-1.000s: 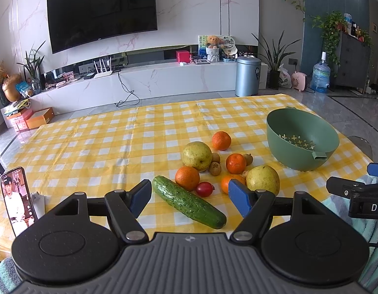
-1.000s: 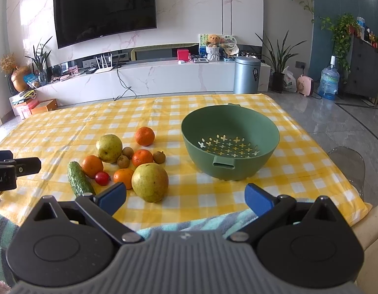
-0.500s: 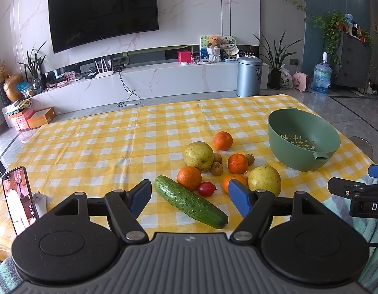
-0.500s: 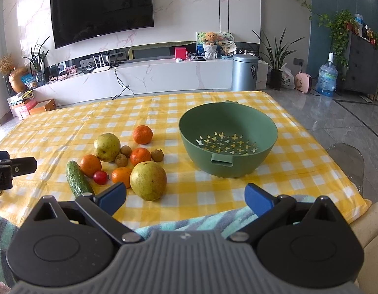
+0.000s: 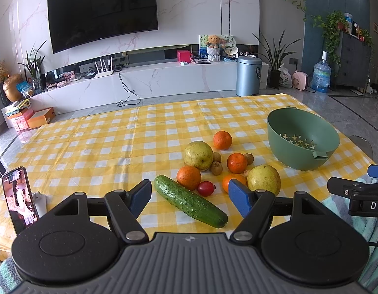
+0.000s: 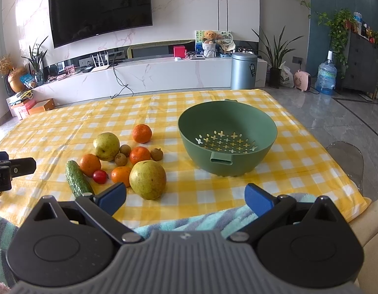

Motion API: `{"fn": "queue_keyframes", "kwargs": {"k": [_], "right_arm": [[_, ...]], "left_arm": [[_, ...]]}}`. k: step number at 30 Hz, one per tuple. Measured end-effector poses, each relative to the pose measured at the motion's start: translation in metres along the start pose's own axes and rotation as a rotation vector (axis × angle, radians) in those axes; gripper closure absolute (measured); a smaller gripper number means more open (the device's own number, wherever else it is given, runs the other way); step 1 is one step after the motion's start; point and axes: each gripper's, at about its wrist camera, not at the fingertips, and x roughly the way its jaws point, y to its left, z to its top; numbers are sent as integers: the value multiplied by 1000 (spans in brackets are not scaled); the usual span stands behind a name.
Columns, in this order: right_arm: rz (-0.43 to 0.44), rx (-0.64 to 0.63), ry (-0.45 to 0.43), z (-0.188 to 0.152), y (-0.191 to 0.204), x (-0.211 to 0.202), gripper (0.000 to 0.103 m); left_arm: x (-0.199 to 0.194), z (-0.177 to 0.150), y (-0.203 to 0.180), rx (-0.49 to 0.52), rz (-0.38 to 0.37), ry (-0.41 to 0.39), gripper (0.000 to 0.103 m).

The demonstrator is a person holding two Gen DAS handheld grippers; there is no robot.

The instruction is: Organize fruits

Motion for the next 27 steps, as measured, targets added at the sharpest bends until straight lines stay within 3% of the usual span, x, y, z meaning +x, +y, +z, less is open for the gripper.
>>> {"fn": "queue_keyframes", "kwargs": {"k": [27], "right_arm": [[2, 5, 4, 0, -1, -1, 4]], "left_arm": [[-3, 0, -4, 7, -1, 3, 19]]}}
